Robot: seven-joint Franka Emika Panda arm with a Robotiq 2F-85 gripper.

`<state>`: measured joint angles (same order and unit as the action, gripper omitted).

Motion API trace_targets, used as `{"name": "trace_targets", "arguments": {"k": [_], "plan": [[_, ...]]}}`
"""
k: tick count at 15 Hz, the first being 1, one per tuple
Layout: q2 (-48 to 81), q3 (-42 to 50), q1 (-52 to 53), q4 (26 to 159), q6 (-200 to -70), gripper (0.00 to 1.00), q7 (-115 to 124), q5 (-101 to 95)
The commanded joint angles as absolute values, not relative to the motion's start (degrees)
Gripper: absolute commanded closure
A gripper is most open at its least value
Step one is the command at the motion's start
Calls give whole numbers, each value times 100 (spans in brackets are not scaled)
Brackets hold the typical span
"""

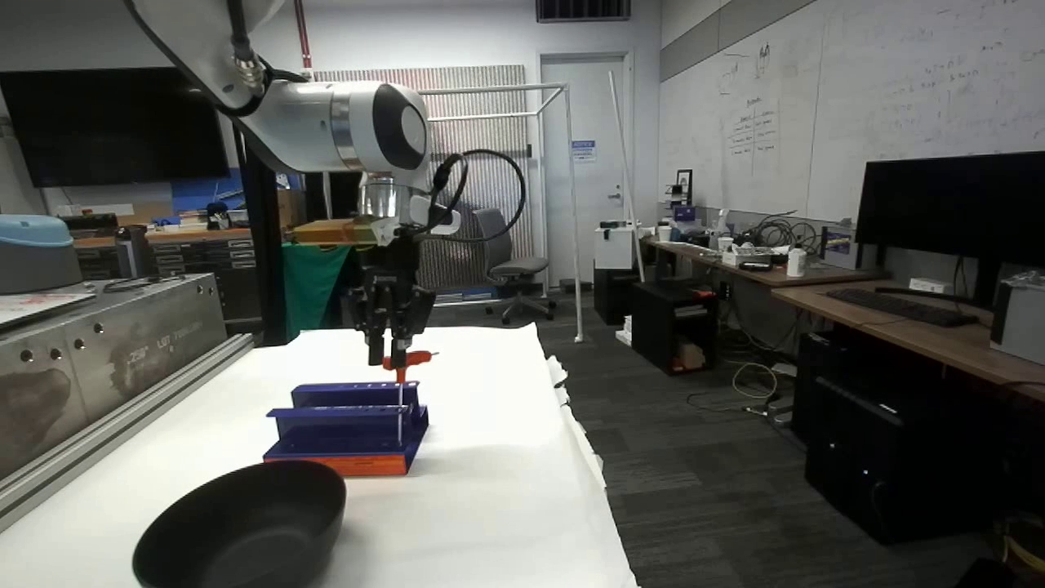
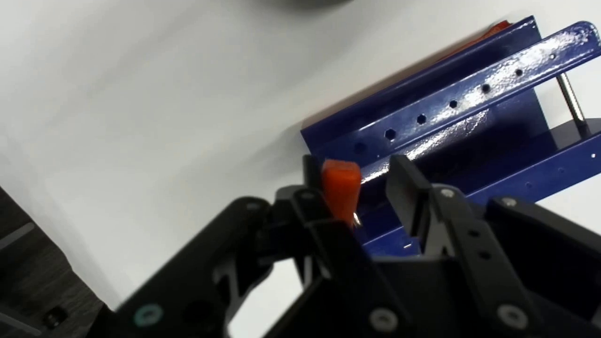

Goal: Put the metal object with the orange handle in the black bowl

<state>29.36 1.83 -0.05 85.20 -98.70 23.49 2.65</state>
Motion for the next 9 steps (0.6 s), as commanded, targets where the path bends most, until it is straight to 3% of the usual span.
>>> {"name": "trace_targets", "arguments": {"k": [1,3,4,9], "plan": [[3228,236,-22,8102,-9589,88,2213,388],[3359,237,-32,7999,-9542,93,2256,437],[3388,234,-46,7937,-9477,88,2258,475],[3010,244,-88,8101,-9402,89,2390,652]]}}
